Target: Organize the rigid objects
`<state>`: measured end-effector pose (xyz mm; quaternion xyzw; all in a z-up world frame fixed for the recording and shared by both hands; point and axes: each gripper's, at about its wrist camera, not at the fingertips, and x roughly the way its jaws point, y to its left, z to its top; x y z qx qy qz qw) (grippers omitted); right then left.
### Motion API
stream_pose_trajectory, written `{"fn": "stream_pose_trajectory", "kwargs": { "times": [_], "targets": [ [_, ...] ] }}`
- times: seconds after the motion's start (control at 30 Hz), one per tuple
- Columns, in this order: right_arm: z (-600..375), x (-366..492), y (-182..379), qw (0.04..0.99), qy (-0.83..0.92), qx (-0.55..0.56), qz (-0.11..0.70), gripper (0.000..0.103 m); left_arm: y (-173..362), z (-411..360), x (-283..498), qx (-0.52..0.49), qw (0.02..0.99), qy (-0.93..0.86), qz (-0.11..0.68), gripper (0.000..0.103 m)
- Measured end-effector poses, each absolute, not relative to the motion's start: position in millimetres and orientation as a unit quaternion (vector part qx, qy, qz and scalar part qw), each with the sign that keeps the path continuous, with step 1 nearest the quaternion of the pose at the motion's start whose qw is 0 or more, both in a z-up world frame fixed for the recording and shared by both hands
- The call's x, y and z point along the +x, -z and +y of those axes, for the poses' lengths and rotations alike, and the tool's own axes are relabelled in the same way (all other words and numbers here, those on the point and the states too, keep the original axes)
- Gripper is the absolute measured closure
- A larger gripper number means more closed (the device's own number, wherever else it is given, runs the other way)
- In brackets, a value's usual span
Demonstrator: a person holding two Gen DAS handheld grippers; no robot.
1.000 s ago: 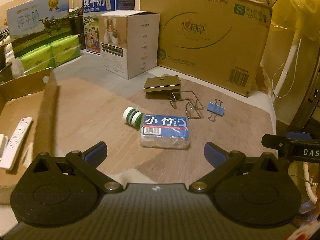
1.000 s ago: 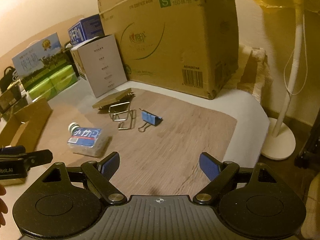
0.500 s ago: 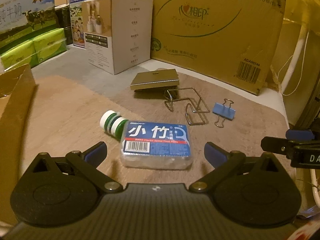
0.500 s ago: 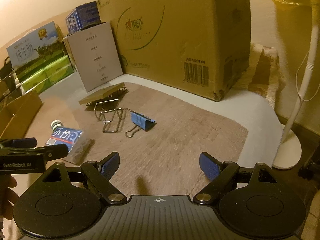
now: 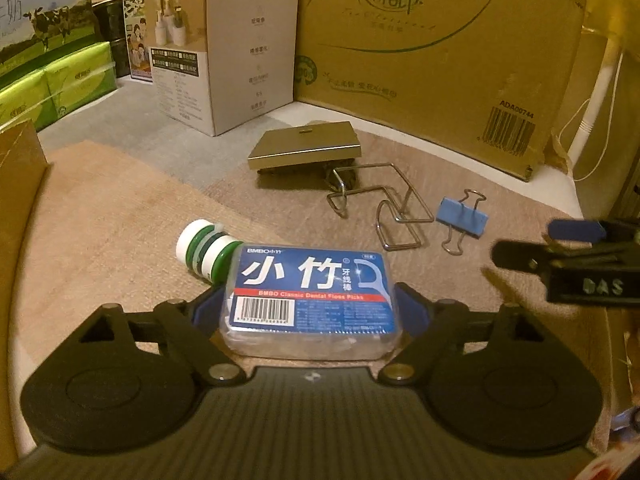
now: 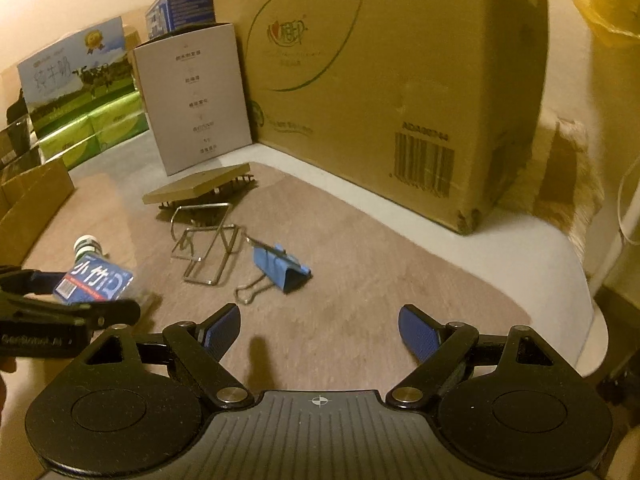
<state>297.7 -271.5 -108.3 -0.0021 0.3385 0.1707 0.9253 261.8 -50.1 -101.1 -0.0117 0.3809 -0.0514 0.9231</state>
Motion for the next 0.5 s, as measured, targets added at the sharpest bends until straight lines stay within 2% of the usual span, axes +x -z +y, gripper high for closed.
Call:
{"fn": "stream_pose_trajectory", "kwargs": {
  "times": [0.13, 0.27, 0.5],
  "targets": [
    [-262.0, 311.1, 110.5, 0.927, -0.188, -0.013, 0.325, 0.018, 101.1, -49.2, 258.7, -0.008, 0.924, 0.057, 0.377, 0.018],
    [-249.6, 324.9, 115.0, 0.924, -0.206, -0.026, 0.322, 0.034, 100.8, -46.6, 254.6, -0.007, 0.925, 0.061, 0.374, 0.019],
    [-238.5, 338.4, 124.8, 0.921, -0.213, -0.049, 0.323, 0.05, 98.0, -45.9, 246.6, -0.009, 0.924, 0.075, 0.374, 0.019]
  ]
}}
